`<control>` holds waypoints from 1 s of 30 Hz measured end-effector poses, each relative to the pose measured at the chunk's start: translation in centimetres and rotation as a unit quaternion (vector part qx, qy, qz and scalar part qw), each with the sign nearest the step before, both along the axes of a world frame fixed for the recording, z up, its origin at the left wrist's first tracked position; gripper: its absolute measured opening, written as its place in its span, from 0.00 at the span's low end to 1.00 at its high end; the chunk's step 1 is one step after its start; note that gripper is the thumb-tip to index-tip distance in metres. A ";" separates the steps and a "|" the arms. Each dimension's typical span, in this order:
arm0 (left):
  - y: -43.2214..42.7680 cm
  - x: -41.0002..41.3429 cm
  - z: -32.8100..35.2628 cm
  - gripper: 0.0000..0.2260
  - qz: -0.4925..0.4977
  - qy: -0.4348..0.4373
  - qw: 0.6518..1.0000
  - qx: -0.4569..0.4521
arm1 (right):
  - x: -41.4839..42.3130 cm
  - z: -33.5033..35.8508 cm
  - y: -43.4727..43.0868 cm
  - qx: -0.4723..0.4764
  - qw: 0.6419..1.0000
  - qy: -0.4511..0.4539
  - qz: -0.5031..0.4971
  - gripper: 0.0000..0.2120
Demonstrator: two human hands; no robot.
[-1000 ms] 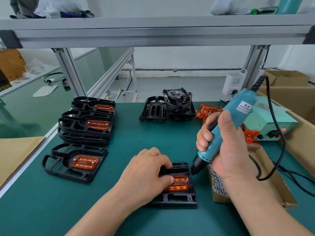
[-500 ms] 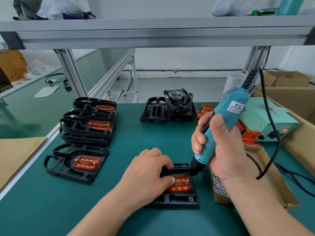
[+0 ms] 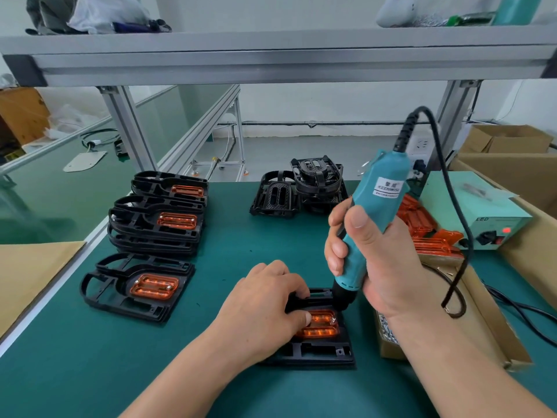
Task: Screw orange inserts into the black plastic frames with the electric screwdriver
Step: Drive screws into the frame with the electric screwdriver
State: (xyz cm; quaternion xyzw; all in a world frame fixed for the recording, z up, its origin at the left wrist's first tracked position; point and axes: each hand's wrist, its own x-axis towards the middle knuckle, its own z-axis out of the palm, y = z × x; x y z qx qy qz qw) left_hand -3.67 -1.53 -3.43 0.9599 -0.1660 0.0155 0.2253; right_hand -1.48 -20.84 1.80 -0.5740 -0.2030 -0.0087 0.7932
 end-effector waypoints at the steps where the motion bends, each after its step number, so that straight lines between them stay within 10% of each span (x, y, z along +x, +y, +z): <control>1: 0.0 0.0 0.0 0.13 0.001 0.001 1.000 -0.002 | 0.0 0.1 0.2 -0.007 1.000 -0.001 0.006 0.28; 30: -0.4 -0.2 0.4 0.12 0.006 0.010 1.000 0.009 | 0.5 -0.8 0.4 -0.022 0.994 -0.029 0.105 0.20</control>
